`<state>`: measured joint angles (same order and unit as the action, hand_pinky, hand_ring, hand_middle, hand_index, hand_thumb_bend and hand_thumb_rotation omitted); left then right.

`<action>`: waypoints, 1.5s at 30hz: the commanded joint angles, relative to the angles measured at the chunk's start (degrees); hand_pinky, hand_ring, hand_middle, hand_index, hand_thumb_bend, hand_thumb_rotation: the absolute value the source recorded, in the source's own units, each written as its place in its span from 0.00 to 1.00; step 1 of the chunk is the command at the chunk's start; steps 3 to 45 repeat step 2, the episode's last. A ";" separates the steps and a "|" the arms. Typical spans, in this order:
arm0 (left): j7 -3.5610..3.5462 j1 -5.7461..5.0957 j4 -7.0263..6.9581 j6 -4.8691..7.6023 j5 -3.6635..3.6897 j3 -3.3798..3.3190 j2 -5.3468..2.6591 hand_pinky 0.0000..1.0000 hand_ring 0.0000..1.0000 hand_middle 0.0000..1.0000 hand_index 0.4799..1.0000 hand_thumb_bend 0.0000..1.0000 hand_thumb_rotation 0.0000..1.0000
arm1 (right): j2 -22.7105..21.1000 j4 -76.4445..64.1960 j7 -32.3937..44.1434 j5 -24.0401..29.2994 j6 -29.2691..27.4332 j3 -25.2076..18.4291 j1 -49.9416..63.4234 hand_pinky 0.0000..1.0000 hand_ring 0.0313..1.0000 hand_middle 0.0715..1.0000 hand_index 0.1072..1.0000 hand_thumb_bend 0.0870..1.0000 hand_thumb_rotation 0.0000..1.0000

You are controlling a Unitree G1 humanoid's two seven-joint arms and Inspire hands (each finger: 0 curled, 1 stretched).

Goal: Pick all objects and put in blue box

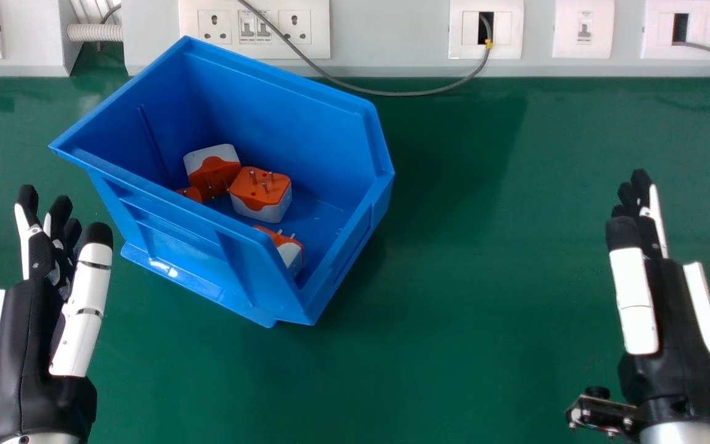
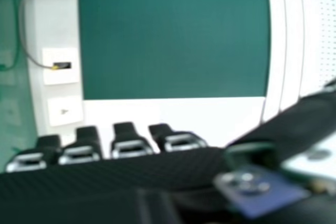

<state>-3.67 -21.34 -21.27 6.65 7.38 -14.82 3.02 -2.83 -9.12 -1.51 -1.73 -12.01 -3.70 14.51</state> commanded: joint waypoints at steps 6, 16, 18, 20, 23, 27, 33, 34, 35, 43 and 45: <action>0.00 0.71 -0.38 1.43 0.08 -0.19 0.41 1.00 1.00 1.00 1.00 0.35 0.73 | 0.01 -0.77 0.01 0.12 -1.91 -0.31 0.04 1.00 1.00 1.00 1.00 0.49 1.00; 0.00 0.71 -0.38 1.43 0.08 -0.19 0.41 1.00 1.00 1.00 1.00 0.35 0.73 | 0.01 -0.77 0.01 0.12 -1.91 -0.31 0.04 1.00 1.00 1.00 1.00 0.49 1.00; 0.00 0.71 -0.38 1.43 0.08 -0.19 0.41 1.00 1.00 1.00 1.00 0.35 0.73 | 0.01 -0.77 0.01 0.12 -1.91 -0.31 0.04 1.00 1.00 1.00 1.00 0.49 1.00; 0.00 0.71 -0.38 1.43 0.08 -0.19 0.41 1.00 1.00 1.00 1.00 0.35 0.73 | 0.01 -0.77 0.01 0.12 -1.91 -0.31 0.04 1.00 1.00 1.00 1.00 0.49 1.00; 0.00 0.71 -0.38 1.43 0.08 -0.19 0.41 1.00 1.00 1.00 1.00 0.35 0.73 | 0.01 -0.77 0.01 0.12 -1.91 -0.31 0.04 1.00 1.00 1.00 1.00 0.49 1.00; 0.00 0.71 -0.38 1.43 0.08 -0.19 0.41 1.00 1.00 1.00 1.00 0.35 0.73 | 0.01 -0.77 0.01 0.12 -1.91 -0.31 0.04 1.00 1.00 1.00 1.00 0.49 1.00; 0.00 0.71 -0.38 1.43 0.08 -0.19 0.41 1.00 1.00 1.00 1.00 0.35 0.73 | 0.01 -0.77 0.01 0.12 -1.91 -0.31 0.04 1.00 1.00 1.00 1.00 0.49 1.00; 0.00 0.71 -0.38 1.43 0.08 -0.19 0.41 1.00 1.00 1.00 1.00 0.35 0.73 | 0.01 -0.77 0.01 0.12 -1.91 -0.31 0.04 1.00 1.00 1.00 1.00 0.49 1.00; 0.00 0.71 -0.38 1.43 0.08 -0.19 0.41 1.00 1.00 1.00 1.00 0.35 0.73 | 0.01 -0.77 0.01 0.12 -1.91 -0.31 0.04 1.00 1.00 1.00 1.00 0.49 1.00; 0.00 0.71 -0.38 1.43 0.08 -0.19 0.41 1.00 1.00 1.00 1.00 0.35 0.73 | 0.01 -0.77 0.01 0.12 -1.91 -0.31 0.04 1.00 1.00 1.00 1.00 0.49 1.00; 0.00 0.71 -0.38 1.43 0.08 -0.19 0.41 1.00 1.00 1.00 1.00 0.35 0.73 | 0.01 -0.77 0.01 0.12 -1.91 -0.31 0.04 1.00 1.00 1.00 1.00 0.49 1.00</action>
